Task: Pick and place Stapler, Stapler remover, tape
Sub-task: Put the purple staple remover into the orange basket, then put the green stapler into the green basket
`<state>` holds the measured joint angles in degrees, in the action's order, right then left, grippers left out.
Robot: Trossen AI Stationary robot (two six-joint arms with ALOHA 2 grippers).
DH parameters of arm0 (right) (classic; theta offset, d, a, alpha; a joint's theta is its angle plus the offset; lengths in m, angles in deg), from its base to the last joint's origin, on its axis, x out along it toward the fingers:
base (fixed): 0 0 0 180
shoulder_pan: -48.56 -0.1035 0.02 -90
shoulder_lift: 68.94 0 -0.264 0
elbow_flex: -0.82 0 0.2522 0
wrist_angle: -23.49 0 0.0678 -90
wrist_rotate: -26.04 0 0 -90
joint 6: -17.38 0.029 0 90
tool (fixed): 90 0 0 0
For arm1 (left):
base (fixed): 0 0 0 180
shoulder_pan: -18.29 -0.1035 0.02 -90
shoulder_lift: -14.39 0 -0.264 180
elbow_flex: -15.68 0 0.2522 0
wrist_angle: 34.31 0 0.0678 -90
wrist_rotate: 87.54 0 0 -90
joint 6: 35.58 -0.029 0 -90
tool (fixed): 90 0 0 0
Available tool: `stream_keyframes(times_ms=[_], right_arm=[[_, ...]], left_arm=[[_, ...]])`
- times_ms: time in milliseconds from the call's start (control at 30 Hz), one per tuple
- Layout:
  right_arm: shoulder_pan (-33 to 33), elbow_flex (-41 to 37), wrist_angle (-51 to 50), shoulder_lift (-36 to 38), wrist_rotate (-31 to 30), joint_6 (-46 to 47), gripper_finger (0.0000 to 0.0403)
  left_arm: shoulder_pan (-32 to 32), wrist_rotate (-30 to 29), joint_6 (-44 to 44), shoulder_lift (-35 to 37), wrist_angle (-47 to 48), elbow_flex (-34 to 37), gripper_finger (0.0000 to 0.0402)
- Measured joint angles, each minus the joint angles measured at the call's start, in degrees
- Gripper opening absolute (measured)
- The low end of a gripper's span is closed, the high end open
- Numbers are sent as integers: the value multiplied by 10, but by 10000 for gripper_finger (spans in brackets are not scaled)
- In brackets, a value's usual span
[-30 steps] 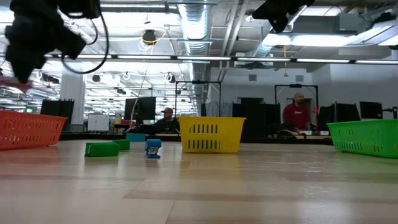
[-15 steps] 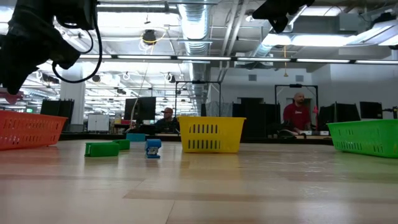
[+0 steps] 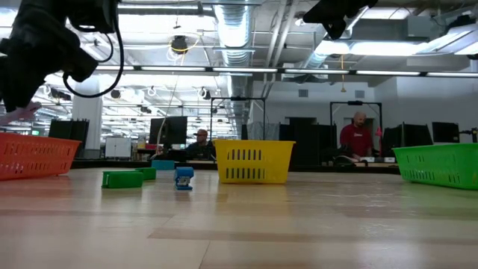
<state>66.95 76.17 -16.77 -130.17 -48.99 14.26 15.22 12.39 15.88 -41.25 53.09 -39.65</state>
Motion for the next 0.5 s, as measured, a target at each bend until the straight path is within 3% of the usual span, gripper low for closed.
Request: stream_keyframes(times_ms=[200, 500], right_arm=[[0, 0, 0, 0, 0, 0, 0], [0, 0, 0, 0, 1, 2, 0]], left_arm=[[0, 29, 0, 0, -1, -1, 210], [0, 46, 0, 0, -1, -1, 212]])
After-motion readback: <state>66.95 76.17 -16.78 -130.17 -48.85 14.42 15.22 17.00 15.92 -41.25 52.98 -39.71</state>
